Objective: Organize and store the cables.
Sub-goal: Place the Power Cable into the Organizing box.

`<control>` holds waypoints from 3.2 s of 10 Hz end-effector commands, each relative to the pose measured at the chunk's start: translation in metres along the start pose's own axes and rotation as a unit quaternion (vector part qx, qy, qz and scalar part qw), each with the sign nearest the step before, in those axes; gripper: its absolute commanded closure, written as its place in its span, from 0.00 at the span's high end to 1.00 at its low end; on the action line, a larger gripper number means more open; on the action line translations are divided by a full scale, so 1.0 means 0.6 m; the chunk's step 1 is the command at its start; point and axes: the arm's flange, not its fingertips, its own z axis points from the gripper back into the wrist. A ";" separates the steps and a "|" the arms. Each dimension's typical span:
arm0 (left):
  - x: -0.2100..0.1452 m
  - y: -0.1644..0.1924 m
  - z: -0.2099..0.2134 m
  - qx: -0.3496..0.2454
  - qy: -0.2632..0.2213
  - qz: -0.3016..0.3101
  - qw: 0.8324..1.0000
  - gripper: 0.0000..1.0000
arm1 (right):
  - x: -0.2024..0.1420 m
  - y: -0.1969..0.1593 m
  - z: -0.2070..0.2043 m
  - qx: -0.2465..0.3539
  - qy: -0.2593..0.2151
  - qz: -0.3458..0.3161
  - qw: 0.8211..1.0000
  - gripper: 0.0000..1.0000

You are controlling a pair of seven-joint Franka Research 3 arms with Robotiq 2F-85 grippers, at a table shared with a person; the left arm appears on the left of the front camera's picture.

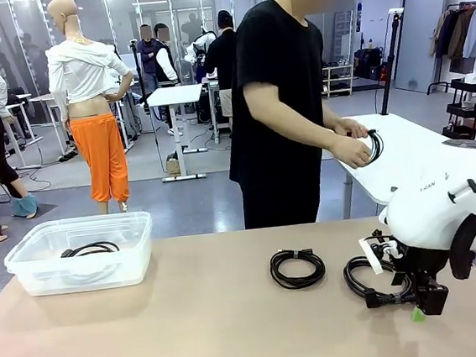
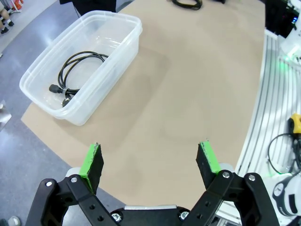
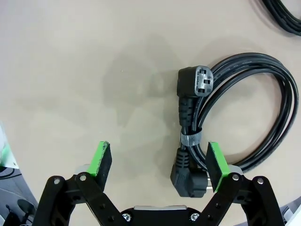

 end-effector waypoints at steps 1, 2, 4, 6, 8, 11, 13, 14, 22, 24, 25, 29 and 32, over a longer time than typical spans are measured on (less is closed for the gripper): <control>0.002 0.000 0.002 -0.001 -0.012 -0.002 1.000 1.00 | 0.002 -0.024 -0.017 0.002 0.001 -0.003 1.000 1.00; 0.002 0.000 0.002 -0.001 -0.012 -0.002 1.000 1.00 | 0.000 -0.034 -0.021 0.005 0.004 -0.005 1.000 1.00; 0.002 0.000 0.002 -0.001 -0.012 -0.002 1.000 1.00 | -0.002 -0.045 -0.024 0.017 -0.008 -0.005 1.000 0.54; 0.002 0.000 0.002 -0.001 -0.012 -0.002 1.000 1.00 | -0.004 -0.055 -0.028 0.027 0.001 0.001 1.000 0.00; 0.002 0.000 0.002 -0.001 -0.012 -0.002 1.000 1.00 | -0.009 -0.066 -0.031 0.025 0.017 -0.002 1.000 0.25; 0.002 0.000 0.002 -0.001 -0.012 -0.002 1.000 1.00 | -0.014 -0.073 -0.030 0.027 0.014 -0.003 1.000 0.00; 0.002 0.000 0.002 -0.001 -0.012 -0.002 1.000 1.00 | -0.004 -0.072 -0.005 0.014 0.008 -0.001 1.000 0.00; 0.002 0.000 0.002 -0.001 -0.012 -0.002 1.000 1.00 | 0.002 -0.071 0.012 0.011 0.007 0.000 1.000 0.00; 0.002 0.000 0.002 -0.001 -0.012 -0.002 1.000 1.00 | 0.251 0.025 0.193 -0.028 0.030 -0.025 0.999 0.00; 0.002 0.000 0.002 -0.001 -0.012 -0.002 1.000 1.00 | 0.376 0.048 0.169 -0.034 0.022 -0.025 0.999 0.00; 0.002 0.000 0.002 -0.001 -0.012 -0.002 1.000 1.00 | 0.430 0.054 0.145 -0.035 0.026 -0.021 0.999 0.00; 0.002 0.000 0.002 -0.001 -0.012 -0.002 1.000 1.00 | 0.601 0.096 0.030 -0.039 0.032 -0.010 0.999 0.00; 0.002 0.000 0.002 -0.001 -0.012 -0.002 1.000 1.00 | 0.649 0.112 -0.030 -0.004 0.052 -0.028 0.998 0.00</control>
